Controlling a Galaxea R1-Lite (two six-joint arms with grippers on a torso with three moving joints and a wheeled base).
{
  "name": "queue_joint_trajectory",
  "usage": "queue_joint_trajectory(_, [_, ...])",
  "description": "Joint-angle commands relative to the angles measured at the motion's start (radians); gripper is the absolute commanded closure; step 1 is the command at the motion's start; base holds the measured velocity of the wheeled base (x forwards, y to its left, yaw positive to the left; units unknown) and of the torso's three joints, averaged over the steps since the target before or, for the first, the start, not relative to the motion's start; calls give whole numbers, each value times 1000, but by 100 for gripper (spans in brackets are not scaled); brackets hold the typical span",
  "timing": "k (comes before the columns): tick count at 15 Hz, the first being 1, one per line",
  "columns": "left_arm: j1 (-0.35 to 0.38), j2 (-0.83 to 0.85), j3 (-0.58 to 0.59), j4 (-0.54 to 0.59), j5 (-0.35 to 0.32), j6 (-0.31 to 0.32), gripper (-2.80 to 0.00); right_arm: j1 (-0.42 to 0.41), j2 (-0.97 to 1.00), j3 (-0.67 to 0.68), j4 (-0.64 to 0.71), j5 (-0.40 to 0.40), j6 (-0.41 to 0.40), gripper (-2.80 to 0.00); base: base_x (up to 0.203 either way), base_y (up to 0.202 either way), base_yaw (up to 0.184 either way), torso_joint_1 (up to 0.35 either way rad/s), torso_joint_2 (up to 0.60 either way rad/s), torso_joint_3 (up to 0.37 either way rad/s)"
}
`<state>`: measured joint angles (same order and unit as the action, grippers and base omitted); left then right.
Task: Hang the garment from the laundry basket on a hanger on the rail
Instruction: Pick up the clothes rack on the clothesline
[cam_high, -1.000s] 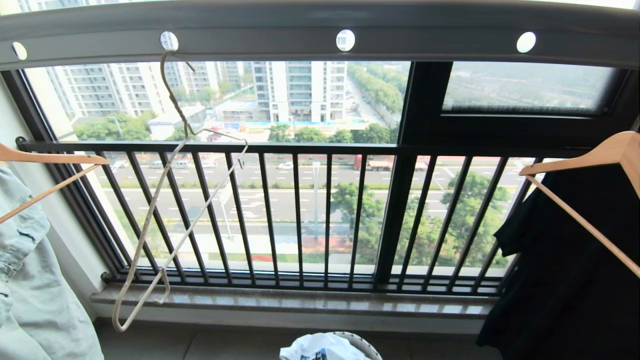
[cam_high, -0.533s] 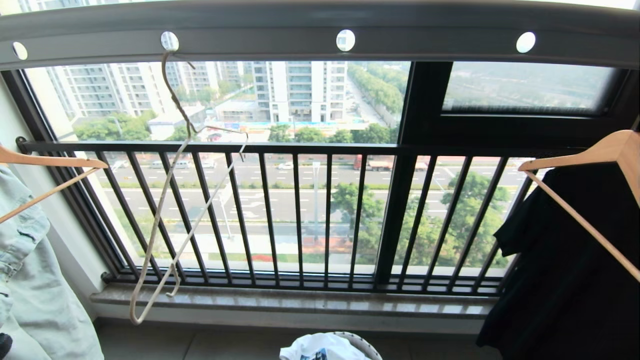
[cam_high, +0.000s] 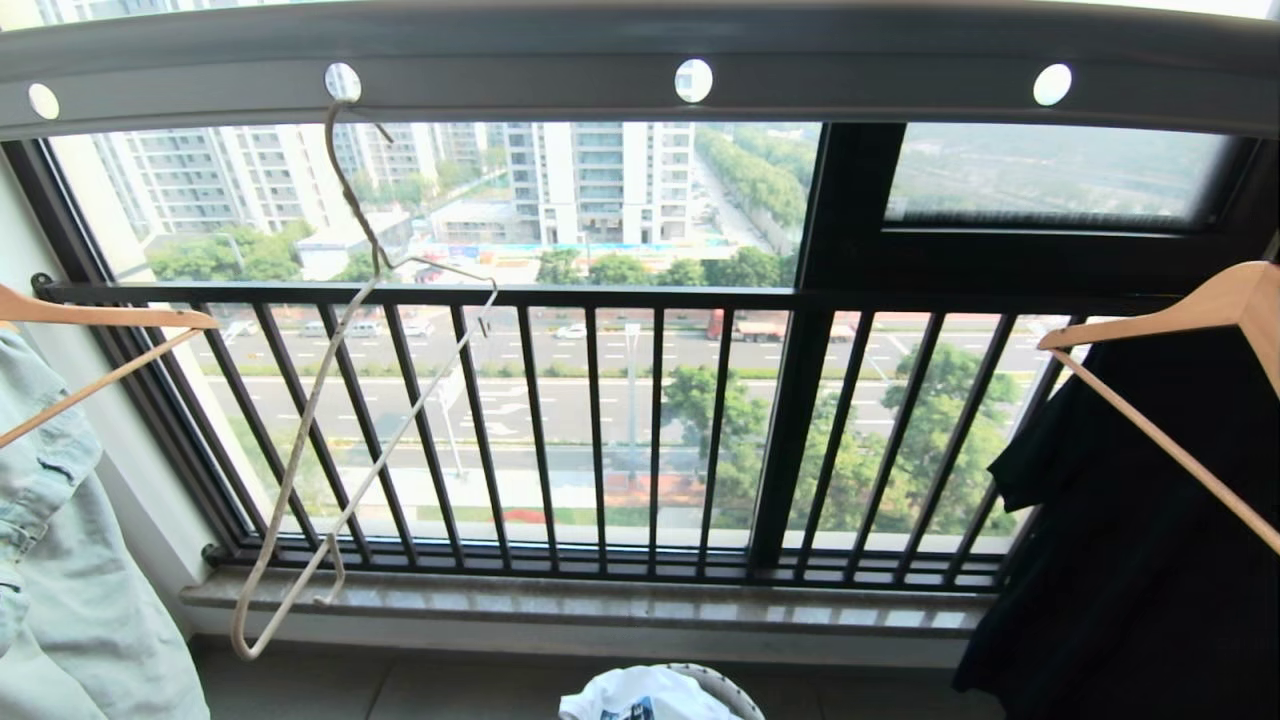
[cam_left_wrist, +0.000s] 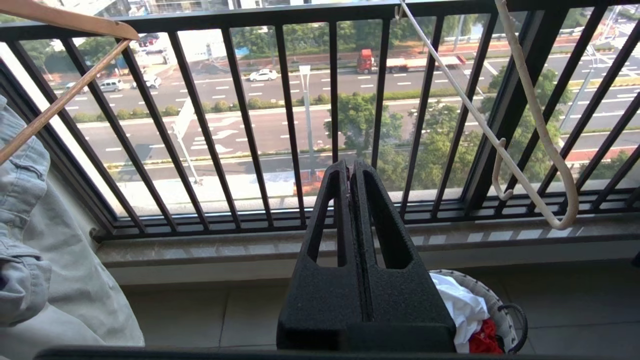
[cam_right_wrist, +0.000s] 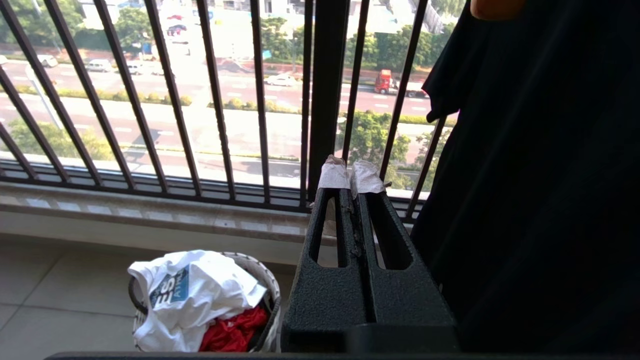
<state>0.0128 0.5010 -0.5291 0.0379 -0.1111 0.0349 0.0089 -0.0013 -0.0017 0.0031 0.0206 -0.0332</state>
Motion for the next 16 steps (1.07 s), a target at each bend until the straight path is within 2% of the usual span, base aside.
queue_joint_trajectory(1, [0,57,-55,10,4,14,0,0,1,0,0,1,-1,0,0,0,0,0,0,0])
queue_joint_trajectory(6, [-16,162,-221,192,-12,14,0,0,1,0,0,1,-1,0,0,0,0,0,0,0])
queue_joint_trajectory(9, [-113,261,-282,283,-94,6,0,0,1,0,0,1,-1,0,0,0,0,0,0,0])
queue_joint_trajectory(11, [-199,329,-338,291,-111,-18,0,0,1,0,0,1,-1,0,0,0,0,0,0,0])
queue_joint_trajectory(12, [-241,350,-390,298,-110,-51,0,0,1,0,0,1,-1,0,0,0,0,0,0,0])
queue_joint_trajectory(13, [-262,355,-440,331,-108,-66,0,0,1,0,0,1,-1,0,0,0,0,0,0,0])
queue_joint_trajectory(16, [-278,332,-604,585,-106,-82,0,0,1,0,0,1,-1,0,0,0,0,0,0,0])
